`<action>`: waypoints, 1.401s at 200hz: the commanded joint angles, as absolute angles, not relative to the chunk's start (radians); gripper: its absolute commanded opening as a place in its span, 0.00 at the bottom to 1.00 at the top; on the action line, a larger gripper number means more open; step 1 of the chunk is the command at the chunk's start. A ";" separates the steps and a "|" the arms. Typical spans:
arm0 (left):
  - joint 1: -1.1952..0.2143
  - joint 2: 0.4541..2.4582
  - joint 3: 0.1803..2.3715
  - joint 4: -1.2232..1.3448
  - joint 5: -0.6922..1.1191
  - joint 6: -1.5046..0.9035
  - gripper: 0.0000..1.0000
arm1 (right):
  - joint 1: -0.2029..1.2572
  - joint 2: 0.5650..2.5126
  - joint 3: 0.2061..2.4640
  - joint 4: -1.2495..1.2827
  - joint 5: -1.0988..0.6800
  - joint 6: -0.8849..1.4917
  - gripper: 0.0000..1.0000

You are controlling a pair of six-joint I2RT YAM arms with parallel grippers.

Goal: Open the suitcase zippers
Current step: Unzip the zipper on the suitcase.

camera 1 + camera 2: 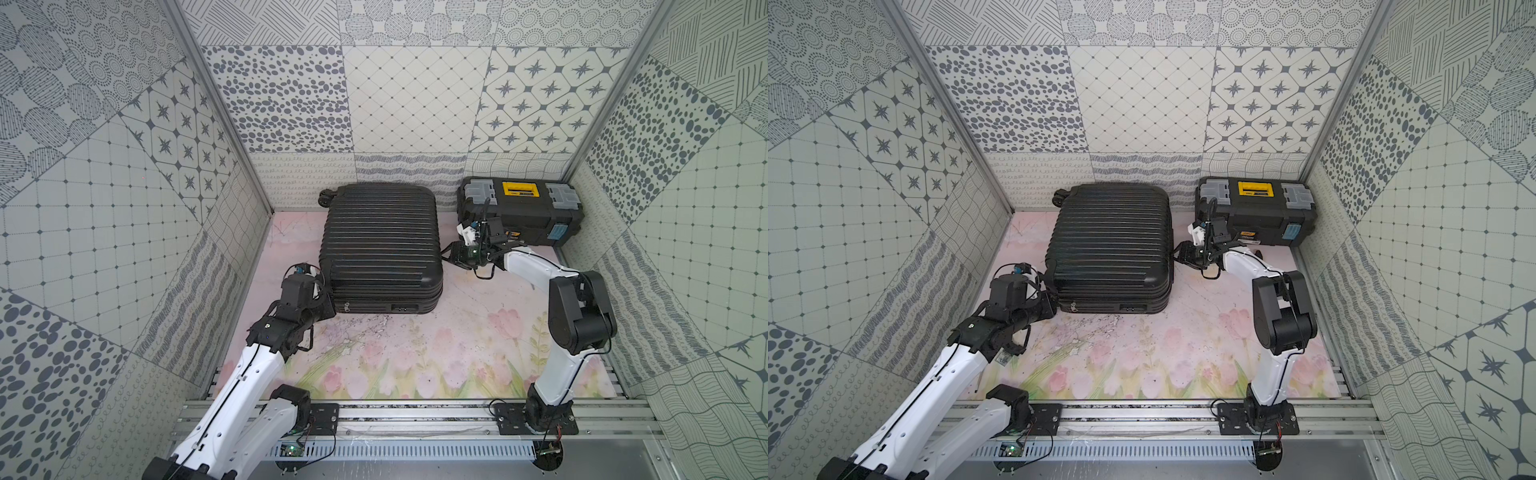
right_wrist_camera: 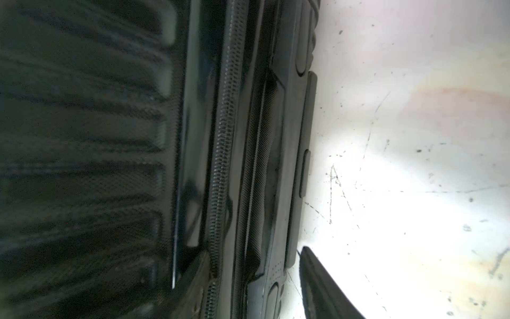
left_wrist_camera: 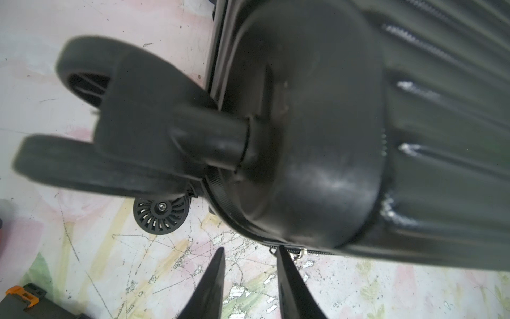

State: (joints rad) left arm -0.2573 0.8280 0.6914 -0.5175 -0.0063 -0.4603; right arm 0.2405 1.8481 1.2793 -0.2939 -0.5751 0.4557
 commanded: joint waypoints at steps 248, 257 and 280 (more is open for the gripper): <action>-0.291 0.808 0.658 -0.493 0.026 -0.401 0.30 | 0.261 2.003 1.365 -0.268 -0.593 0.411 0.49; -0.312 0.803 0.649 -0.482 0.029 -0.391 0.30 | 0.272 2.018 1.384 -0.301 -0.566 0.392 0.49; -0.387 0.753 0.603 -0.433 0.004 -0.373 0.32 | 0.291 2.058 1.422 -0.376 -0.480 0.358 0.37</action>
State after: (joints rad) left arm -0.3103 0.8017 0.6491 -0.5076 0.0006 -0.4252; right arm 0.2447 2.0026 1.3766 -0.3088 -0.5636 0.4152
